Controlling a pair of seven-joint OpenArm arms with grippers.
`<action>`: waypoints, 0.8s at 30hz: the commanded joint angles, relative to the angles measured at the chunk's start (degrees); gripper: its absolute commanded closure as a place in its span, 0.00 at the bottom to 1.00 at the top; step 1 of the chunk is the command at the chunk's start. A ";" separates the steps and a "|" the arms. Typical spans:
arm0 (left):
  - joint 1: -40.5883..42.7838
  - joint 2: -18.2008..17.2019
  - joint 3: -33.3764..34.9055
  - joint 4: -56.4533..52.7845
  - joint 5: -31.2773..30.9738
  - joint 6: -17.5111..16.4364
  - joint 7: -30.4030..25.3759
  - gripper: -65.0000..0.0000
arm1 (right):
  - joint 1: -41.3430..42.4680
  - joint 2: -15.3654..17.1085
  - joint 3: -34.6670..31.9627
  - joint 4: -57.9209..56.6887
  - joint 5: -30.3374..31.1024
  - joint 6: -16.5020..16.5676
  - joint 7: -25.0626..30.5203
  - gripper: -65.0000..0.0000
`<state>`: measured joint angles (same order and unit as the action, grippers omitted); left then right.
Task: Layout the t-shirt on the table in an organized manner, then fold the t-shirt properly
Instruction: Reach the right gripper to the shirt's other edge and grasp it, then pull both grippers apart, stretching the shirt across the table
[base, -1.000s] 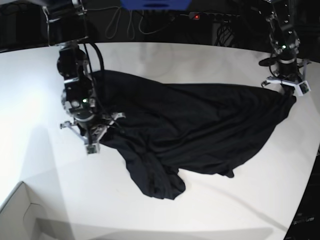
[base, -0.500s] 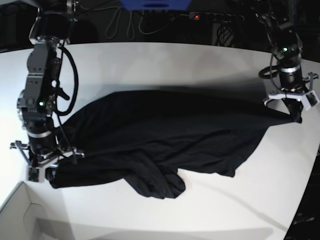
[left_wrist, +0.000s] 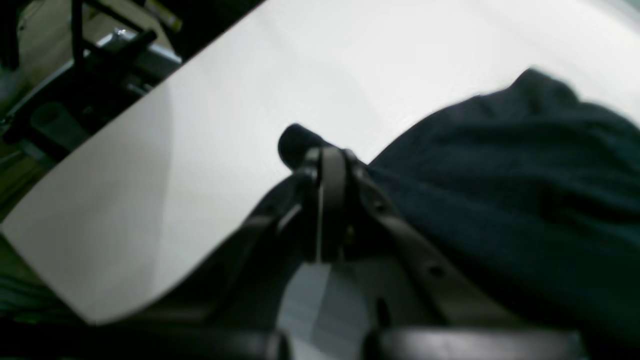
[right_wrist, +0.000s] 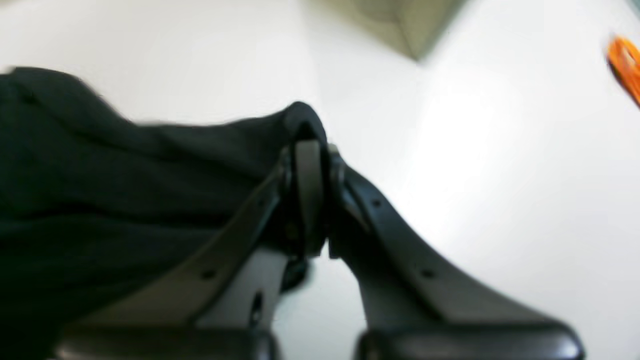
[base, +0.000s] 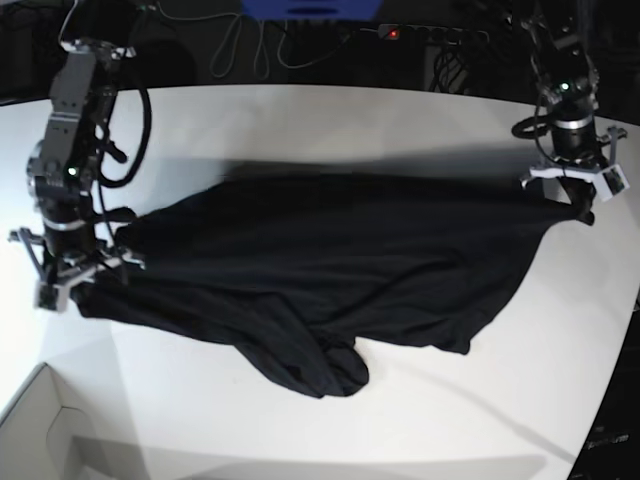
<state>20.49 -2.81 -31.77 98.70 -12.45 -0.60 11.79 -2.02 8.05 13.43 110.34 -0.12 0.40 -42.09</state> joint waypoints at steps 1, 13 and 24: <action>0.21 -0.49 -0.27 1.39 -1.84 0.21 -1.81 0.96 | 0.48 0.25 0.50 1.08 -0.10 -0.10 2.13 1.00; -6.64 -6.91 0.25 2.71 -16.26 0.29 -1.73 0.59 | -5.58 0.08 1.21 1.61 -0.01 -0.10 2.66 1.00; -33.63 -6.64 9.66 -27.79 -11.51 0.29 5.83 0.59 | -9.27 0.08 1.21 2.49 -0.01 -0.10 2.57 1.00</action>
<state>-12.29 -9.23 -22.17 69.34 -23.49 0.21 18.63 -11.66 7.64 14.46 111.70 0.21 0.40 -40.80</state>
